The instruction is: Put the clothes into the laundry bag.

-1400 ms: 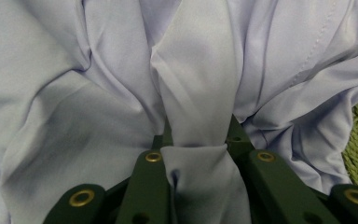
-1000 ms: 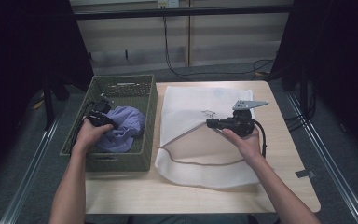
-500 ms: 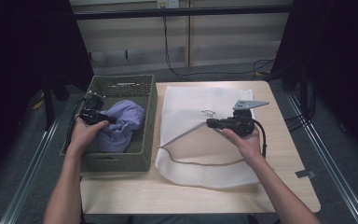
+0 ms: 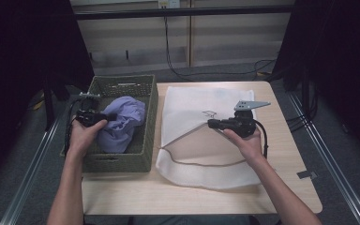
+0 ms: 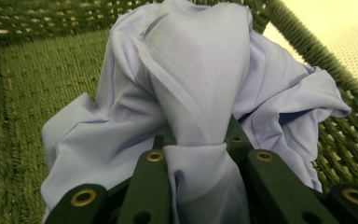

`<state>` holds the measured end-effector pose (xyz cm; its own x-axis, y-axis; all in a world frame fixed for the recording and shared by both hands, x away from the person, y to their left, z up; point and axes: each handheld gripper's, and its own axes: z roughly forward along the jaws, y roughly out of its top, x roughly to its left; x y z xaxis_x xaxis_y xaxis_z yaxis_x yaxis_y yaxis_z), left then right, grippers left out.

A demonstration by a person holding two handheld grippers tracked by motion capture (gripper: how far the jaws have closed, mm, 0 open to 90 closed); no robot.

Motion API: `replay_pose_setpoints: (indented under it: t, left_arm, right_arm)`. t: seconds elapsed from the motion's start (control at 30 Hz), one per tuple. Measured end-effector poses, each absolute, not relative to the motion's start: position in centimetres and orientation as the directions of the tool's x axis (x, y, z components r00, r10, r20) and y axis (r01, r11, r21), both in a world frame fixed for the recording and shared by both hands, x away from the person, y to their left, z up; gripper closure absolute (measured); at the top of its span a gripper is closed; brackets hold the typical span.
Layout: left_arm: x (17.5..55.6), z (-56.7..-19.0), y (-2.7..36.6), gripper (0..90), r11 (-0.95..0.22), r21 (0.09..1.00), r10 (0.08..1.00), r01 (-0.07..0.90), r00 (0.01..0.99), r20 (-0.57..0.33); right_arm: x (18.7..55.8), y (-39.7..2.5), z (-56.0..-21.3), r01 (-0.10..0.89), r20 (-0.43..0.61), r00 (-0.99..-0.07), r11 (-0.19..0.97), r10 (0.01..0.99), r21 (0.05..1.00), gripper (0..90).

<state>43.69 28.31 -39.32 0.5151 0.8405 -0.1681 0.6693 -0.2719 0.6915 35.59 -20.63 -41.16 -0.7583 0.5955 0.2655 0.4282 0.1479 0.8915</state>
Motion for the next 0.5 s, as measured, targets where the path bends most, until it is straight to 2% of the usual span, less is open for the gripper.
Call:
replay_pose_setpoints:
  t: [0.5]
  left_arm:
    - [42.0,-37.7,28.8,77.7,-0.225,0.767,0.838,0.601,0.521,-0.163]
  right_arm:
    - [35.6,-20.7,-41.1,0.428,0.267,-0.757,0.145,0.596,0.892,90.0]
